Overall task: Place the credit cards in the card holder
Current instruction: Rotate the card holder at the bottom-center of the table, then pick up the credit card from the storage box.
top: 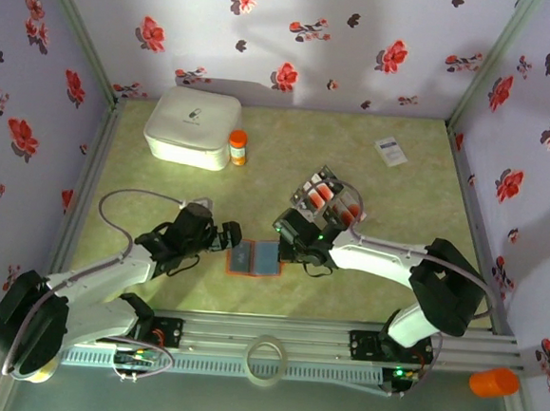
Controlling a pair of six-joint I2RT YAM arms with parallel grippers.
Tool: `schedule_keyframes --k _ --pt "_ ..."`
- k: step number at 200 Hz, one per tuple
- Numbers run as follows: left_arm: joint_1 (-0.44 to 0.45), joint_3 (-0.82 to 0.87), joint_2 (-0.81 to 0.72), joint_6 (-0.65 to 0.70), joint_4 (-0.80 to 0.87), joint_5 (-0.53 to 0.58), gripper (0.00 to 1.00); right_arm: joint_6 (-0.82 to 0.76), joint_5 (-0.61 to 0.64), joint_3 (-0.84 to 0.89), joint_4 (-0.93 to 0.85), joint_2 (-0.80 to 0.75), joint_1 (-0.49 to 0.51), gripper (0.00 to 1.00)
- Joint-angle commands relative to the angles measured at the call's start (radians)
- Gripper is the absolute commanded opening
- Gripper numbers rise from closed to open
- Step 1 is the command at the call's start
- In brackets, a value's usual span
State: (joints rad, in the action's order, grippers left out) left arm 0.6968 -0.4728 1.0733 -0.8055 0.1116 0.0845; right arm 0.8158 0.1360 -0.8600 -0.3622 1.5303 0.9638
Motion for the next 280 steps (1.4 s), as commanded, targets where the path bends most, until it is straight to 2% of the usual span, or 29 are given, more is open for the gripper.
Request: schedule_keyframes --k 1,56,132,175,221,241,280 --pt "0.022 -0.021 0.035 0.008 -0.013 -0.017 1.0 0.019 0.035 0.013 0.023 -0.015 -0.004 0.0" --pt "0.103 -0.012 0.098 0.008 0.029 0.084 1.0 0.035 0.029 0.045 0.047 -0.021 -0.004 0.0" --pt "0.13 0.018 0.176 0.023 0.064 0.151 1.0 0.056 0.02 0.08 0.077 -0.029 -0.004 0.0" --pt "0.132 0.04 0.176 0.012 0.065 0.173 1.0 0.022 0.014 0.04 0.016 -0.079 -0.018 0.23" --pt "0.132 0.046 0.177 0.006 0.056 0.176 1.0 -0.1 0.062 -0.05 -0.142 -0.183 -0.1 0.38" --pt "0.132 0.048 0.174 0.006 0.056 0.175 1.0 -0.188 0.07 -0.083 -0.208 -0.201 -0.175 0.42" --pt "0.133 0.056 0.174 0.0 0.056 0.18 1.0 -0.359 0.101 -0.158 -0.327 -0.15 -0.269 0.42"
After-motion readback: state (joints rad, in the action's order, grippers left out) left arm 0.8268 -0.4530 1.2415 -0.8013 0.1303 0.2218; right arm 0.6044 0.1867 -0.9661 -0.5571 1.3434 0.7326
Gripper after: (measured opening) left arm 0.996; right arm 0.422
